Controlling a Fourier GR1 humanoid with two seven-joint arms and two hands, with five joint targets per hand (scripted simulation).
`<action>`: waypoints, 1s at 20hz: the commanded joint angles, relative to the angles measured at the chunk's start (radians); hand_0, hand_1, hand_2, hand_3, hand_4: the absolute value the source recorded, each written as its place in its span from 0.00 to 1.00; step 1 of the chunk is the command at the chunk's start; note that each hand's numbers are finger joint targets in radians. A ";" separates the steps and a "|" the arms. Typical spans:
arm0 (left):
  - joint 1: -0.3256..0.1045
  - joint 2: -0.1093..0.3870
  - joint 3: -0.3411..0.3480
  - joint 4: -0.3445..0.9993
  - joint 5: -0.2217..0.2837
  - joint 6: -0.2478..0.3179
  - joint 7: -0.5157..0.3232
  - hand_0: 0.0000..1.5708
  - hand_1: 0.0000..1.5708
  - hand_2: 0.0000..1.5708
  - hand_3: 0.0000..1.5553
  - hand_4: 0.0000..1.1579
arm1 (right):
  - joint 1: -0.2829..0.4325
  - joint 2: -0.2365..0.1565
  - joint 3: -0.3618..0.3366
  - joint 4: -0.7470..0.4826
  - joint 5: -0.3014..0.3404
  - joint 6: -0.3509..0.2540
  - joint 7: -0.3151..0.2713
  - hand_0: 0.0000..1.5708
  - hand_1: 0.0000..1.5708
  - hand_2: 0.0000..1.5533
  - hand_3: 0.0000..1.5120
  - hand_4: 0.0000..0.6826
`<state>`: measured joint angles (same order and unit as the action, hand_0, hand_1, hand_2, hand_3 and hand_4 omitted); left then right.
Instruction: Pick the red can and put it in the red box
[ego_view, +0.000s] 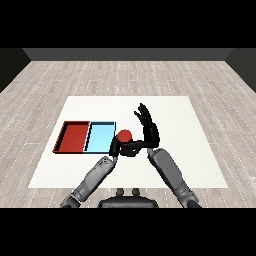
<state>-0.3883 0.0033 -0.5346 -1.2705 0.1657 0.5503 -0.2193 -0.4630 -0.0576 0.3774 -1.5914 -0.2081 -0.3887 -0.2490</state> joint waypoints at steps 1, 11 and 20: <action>0.049 0.007 0.028 0.000 0.002 -0.029 -0.022 1.00 1.00 1.00 0.96 0.97 | 0.018 -0.064 -0.095 -0.156 -0.035 0.027 0.059 0.00 0.00 0.00 0.00 0.00; 0.079 0.178 0.129 -0.228 -0.050 -0.059 0.114 1.00 1.00 1.00 0.94 0.97 | 0.262 -0.150 -0.280 -0.200 -0.121 0.131 -0.029 0.00 0.00 0.00 0.00 0.00; 0.055 0.308 0.263 -0.239 -0.097 -0.094 0.187 1.00 1.00 0.99 0.91 0.97 | 0.389 -0.198 -0.335 -0.049 -0.086 0.219 -0.100 0.00 0.00 0.00 0.00 0.00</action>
<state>-0.3450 0.2548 -0.3267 -1.4782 0.0651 0.4835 -0.0570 -0.1318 -0.2292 0.0728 -1.7148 -0.2953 -0.2216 -0.3079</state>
